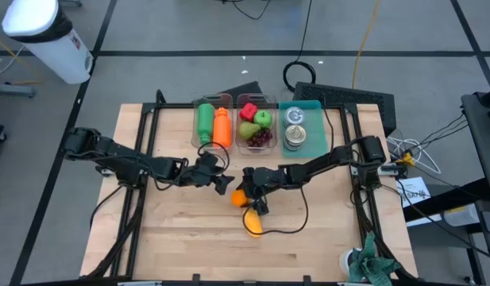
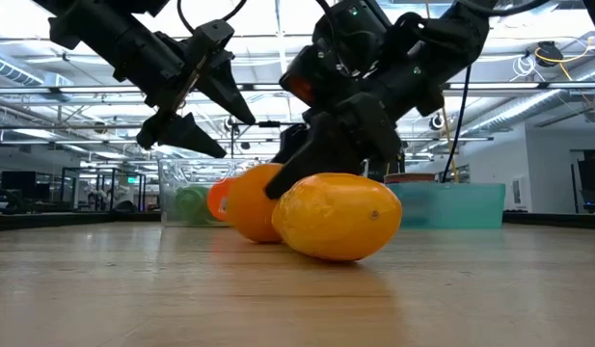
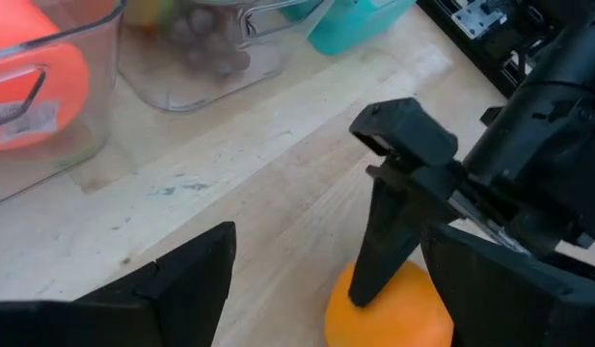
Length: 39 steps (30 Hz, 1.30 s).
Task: Pick & Place Food Item
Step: Put the orange into the right transparent bin
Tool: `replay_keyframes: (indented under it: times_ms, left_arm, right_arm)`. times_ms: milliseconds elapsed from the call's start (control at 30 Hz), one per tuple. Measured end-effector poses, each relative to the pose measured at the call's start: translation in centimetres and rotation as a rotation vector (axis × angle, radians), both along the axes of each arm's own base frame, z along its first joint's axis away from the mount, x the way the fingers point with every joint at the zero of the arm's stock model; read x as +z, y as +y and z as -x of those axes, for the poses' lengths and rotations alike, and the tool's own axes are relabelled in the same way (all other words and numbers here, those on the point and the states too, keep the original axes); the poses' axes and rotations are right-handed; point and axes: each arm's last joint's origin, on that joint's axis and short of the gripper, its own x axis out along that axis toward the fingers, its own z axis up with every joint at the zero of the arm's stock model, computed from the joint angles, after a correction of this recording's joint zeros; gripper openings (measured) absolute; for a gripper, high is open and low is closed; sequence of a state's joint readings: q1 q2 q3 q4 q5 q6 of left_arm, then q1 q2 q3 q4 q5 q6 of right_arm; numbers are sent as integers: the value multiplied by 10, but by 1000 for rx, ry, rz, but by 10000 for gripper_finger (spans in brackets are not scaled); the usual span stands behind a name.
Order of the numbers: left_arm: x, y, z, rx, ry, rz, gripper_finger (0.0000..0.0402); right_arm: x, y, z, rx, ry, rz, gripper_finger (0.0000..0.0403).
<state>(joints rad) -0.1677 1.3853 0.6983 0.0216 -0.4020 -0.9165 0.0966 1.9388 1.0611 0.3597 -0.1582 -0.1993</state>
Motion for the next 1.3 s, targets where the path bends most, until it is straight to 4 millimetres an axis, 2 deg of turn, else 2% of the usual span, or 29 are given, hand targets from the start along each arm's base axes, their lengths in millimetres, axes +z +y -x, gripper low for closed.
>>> replay_keyframes:
  times_ms: [100,200,467,733,867,967,1033,1167,1300]
  left_arm:
    - [1,0,0,0,-8,2,340]
    - [1,0,-1,1,-11,5,340]
    - [4,-1,-3,-6,-54,16,340]
    - [9,-1,-6,-6,-115,28,340]
    - [11,-2,-7,-7,-137,32,340]
    - [12,-2,-8,-7,-149,34,340]
    - [13,-2,-9,-7,-163,36,340]
    - [14,-2,-9,-8,-172,37,340]
    - [14,-2,-9,-7,-177,39,340]
  right_arm:
    - [7,-2,3,-3,3,-1,281]
    - [18,-6,7,-16,3,-1,280]
    - [71,-25,25,-57,-65,74,287]
    - [129,-65,63,-312,-114,222,286]
    - [146,-87,85,-411,-163,229,286]
    - [149,-105,96,-493,-209,210,286]
    - [142,-118,101,-543,-228,207,286]
    - [115,-140,103,-575,-224,145,286]
    - [89,-153,101,-586,-218,99,286]
